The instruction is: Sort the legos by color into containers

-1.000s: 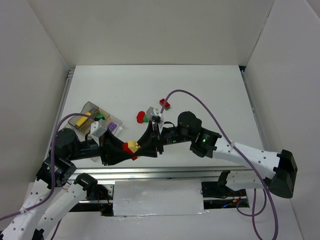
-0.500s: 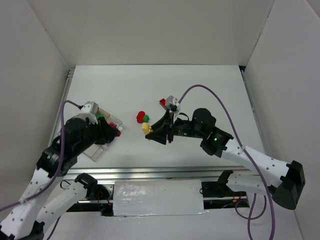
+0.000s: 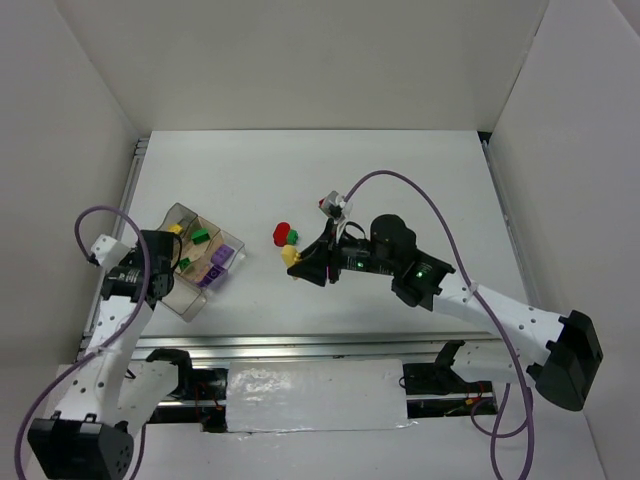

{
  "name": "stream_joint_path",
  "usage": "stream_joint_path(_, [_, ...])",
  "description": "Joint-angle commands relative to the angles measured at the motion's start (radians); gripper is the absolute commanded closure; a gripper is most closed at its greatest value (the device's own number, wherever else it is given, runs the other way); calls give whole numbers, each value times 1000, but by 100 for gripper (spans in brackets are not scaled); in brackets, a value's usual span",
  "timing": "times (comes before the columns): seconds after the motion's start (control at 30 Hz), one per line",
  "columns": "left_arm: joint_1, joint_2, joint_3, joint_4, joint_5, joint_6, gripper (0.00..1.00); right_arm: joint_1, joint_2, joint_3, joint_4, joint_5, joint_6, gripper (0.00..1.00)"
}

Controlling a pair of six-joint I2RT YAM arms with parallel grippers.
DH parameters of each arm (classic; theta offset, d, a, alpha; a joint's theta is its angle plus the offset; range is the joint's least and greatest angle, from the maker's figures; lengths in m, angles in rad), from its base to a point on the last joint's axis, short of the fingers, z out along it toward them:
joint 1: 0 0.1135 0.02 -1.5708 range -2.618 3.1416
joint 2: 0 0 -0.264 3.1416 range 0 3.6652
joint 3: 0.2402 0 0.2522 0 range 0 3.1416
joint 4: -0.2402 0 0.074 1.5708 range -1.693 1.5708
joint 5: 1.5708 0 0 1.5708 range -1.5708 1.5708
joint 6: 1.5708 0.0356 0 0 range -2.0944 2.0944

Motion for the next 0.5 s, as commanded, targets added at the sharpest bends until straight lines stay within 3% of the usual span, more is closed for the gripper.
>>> stream_joint_path(0.0, [120, 68, -81, 209, 122, 127, 100, -4, 18, 23, 33, -23, 24, 100])
stream_joint_path(0.17, [142, 140, -110, 312, 187, 187, 100, -1, 38, 31, 38, -38, 33, 100])
stream_joint_path(0.27, [160, 152, -125, 341, 199, 193, 91, -3, 64, 46, 33, -46, 35, 100])
stream_joint_path(0.33, [185, 160, -144, 377, 236, 209, 80, -1, 90, 51, 47, -54, 44, 100])
stream_joint_path(0.37, [190, 163, -148, 384, 242, 209, 80, -2, 90, 50, 53, -55, 44, 100])
stream_joint_path(0.47, [202, 189, -153, 383, 247, 195, 63, -1, 104, 43, 76, -63, 53, 100])
